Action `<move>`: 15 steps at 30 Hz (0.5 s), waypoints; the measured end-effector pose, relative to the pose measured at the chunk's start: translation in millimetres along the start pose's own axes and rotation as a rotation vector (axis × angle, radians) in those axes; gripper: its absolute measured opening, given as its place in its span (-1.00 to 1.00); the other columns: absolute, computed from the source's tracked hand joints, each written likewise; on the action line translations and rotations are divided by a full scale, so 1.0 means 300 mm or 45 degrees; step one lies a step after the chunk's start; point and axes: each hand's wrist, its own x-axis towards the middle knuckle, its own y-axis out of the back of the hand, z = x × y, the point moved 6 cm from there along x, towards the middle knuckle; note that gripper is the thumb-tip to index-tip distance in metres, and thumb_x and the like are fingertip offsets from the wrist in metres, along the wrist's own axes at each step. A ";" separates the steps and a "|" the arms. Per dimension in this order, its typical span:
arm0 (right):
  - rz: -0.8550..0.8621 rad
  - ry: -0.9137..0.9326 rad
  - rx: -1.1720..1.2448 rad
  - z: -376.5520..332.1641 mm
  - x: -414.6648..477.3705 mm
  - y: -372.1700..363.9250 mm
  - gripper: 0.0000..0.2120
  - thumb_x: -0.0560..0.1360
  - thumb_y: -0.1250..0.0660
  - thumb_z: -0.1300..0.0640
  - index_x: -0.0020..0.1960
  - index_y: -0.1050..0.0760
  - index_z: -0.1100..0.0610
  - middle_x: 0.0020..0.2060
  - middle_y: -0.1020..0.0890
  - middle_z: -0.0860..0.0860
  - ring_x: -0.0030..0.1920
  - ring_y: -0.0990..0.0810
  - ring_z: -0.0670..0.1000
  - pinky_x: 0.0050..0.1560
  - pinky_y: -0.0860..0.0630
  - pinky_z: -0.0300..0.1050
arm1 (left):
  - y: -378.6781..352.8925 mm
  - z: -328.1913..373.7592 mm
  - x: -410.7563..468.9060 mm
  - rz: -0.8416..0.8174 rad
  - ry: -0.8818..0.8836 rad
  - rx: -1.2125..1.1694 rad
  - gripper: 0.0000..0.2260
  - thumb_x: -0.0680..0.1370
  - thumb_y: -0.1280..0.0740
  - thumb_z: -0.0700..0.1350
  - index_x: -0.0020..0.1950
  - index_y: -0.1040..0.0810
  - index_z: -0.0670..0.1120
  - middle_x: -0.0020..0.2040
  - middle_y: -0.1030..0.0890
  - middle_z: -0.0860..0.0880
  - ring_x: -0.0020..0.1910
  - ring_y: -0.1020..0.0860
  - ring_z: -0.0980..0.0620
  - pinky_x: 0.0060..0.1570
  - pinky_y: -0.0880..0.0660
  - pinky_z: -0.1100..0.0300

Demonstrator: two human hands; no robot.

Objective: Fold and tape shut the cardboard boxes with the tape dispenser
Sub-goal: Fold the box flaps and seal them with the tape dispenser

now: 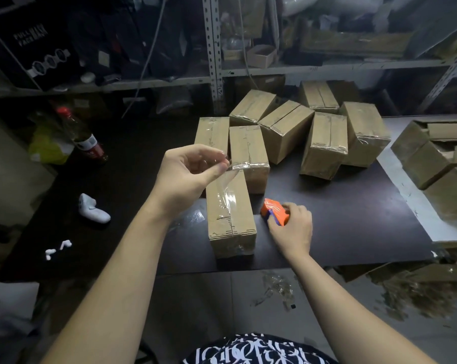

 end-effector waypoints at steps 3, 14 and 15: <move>-0.148 0.237 0.489 -0.208 0.001 0.055 -0.51 0.42 -0.33 0.14 0.36 -0.53 -0.01 0.32 -0.52 -0.03 0.32 -0.35 -0.03 0.21 -0.26 -0.41 | -0.030 -0.012 0.004 -0.056 0.051 0.027 -0.86 0.50 -0.55 -0.24 0.03 -0.75 -0.09 -0.10 -0.75 -0.03 -0.11 -0.68 0.07 0.02 -0.64 0.08; -0.740 0.046 1.059 -0.328 -0.036 0.061 -0.95 0.49 -0.54 0.21 -0.06 -0.71 0.12 -0.20 -0.71 0.02 -0.12 -0.63 -0.05 -0.02 -0.53 -0.16 | 0.003 -0.034 -0.004 0.154 0.102 -0.008 -0.82 0.47 -0.58 -0.24 0.04 -0.75 -0.06 -0.13 -0.75 0.08 -0.10 -0.71 0.17 -0.10 -0.61 0.33; -0.759 -0.035 1.119 -0.307 -0.042 0.061 -0.88 0.46 -0.58 0.14 -0.02 -0.72 0.10 -0.17 -0.72 0.04 -0.11 -0.64 -0.03 -0.02 -0.55 -0.17 | 0.013 -0.045 -0.013 0.224 0.115 -0.039 -0.83 0.47 -0.58 -0.24 0.03 -0.75 -0.07 -0.15 -0.75 0.08 -0.12 -0.71 0.18 -0.13 -0.59 0.35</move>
